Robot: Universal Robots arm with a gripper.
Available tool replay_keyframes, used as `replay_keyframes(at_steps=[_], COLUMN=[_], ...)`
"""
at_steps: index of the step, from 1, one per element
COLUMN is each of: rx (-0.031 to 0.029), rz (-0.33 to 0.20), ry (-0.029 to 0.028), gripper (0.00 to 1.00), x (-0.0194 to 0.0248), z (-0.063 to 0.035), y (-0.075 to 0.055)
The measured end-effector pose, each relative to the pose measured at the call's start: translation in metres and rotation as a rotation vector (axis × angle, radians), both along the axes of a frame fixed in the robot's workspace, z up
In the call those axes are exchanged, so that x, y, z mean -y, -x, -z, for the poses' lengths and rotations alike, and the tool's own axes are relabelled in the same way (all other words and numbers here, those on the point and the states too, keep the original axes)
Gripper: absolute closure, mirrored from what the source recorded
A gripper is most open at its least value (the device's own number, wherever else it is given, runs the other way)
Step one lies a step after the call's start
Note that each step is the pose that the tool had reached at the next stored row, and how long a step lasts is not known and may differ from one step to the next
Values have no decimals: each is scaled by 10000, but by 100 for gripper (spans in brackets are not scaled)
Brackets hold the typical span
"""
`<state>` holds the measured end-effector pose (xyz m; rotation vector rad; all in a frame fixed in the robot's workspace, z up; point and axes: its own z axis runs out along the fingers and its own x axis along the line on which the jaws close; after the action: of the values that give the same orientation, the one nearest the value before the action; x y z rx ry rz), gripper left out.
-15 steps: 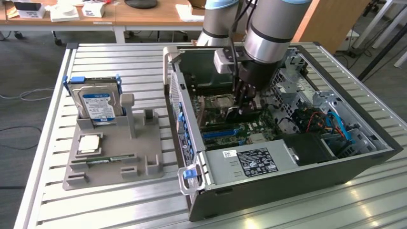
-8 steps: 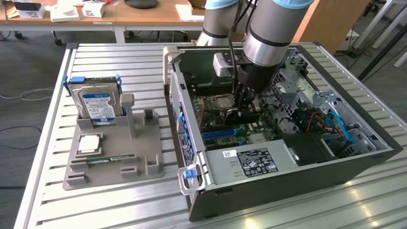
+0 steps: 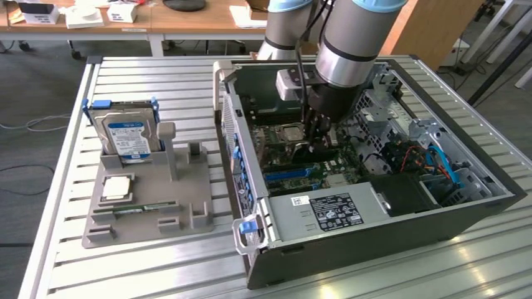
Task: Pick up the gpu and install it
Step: 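Insert the gpu into the slot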
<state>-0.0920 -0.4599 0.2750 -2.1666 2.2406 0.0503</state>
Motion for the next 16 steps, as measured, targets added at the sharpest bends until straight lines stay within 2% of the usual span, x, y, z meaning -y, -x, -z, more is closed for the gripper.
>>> replay_keyframes(at_steps=[8,16], rx=[-1,-1], rz=[0,1], ry=[2,2], gripper=[73,73], x=[1,1], z=[92,109], y=[1,33])
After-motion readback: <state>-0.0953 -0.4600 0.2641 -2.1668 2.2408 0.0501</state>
